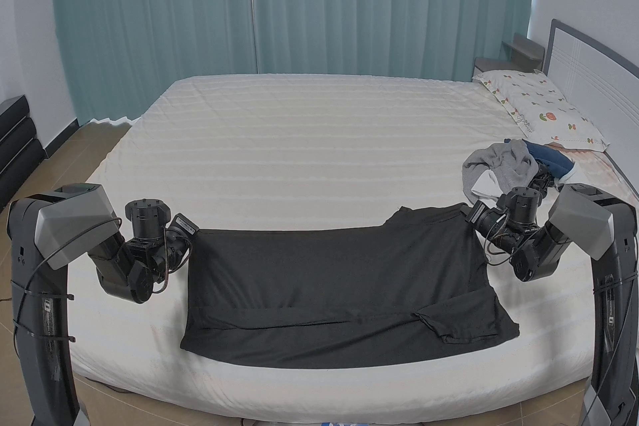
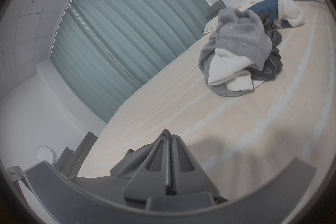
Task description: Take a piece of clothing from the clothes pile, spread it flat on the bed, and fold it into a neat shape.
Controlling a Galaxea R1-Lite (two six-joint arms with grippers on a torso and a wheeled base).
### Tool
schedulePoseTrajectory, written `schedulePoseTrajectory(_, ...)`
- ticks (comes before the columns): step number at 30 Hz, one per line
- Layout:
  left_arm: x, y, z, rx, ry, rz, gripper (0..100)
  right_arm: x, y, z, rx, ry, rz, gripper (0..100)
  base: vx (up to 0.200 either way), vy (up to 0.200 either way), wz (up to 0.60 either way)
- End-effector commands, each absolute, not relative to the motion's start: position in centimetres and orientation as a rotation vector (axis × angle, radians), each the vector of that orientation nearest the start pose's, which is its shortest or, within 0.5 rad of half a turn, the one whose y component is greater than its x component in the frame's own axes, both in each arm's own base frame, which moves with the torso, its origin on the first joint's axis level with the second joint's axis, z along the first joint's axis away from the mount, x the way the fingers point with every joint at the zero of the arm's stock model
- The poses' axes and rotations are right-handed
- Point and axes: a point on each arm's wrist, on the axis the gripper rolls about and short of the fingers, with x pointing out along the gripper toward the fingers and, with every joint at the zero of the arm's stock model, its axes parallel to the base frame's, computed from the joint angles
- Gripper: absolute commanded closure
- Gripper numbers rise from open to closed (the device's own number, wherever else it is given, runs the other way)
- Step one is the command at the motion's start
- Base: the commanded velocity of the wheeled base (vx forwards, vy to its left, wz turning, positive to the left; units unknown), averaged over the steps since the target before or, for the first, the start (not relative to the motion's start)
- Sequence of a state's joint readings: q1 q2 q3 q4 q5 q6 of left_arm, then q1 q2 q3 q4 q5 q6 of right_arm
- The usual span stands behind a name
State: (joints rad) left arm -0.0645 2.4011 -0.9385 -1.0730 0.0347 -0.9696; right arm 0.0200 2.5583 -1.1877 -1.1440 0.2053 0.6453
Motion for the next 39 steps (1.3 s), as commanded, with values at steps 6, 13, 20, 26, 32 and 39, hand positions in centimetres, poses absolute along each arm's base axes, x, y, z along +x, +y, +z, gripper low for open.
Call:
schedulePoseTrajectory(6, 40.6, -2.4, 0.4, -0.939, 0.327, 0.139, 100, 44.7, 1.3, -1.4, 0.672, 0.316, 0.144, 100, 0.000, 0.000, 0.00)
schedulePoseTrajectory(13, 40.8, -2.4, -0.2, -0.937, 0.337, 0.144, 100, 44.5, 1.5, -2.3, 0.677, 0.344, 0.152, 100, 0.000, 0.000, 0.00)
schedulePoseTrajectory(20, 40.6, -2.2, -0.1, -0.937, 0.342, 0.147, 100, 43.4, 0.4, -2.1, 0.692, 0.379, 0.153, 100, 0.000, 0.000, 0.00)
schedulePoseTrajectory(26, 40.6, -1.8, -0.1, -0.944, 0.336, 0.159, 100, 42.5, 0.3, -1.8, 0.747, 0.419, 0.188, 100, 0.000, 0.000, 0.00)
schedulePoseTrajectory(32, 40.6, -1.7, -0.2, -0.944, 0.337, 0.163, 100, 42.4, 0.3, -2.0, 0.756, 0.440, 0.216, 100, 0.000, 0.000, 0.00)
schedulePoseTrajectory(39, 40.5, -1.7, -0.4, -0.943, 0.341, 0.165, 100, 42.6, 0.4, -2.6, 0.775, 0.502, 0.311, 0, 0.000, 0.000, 0.00)
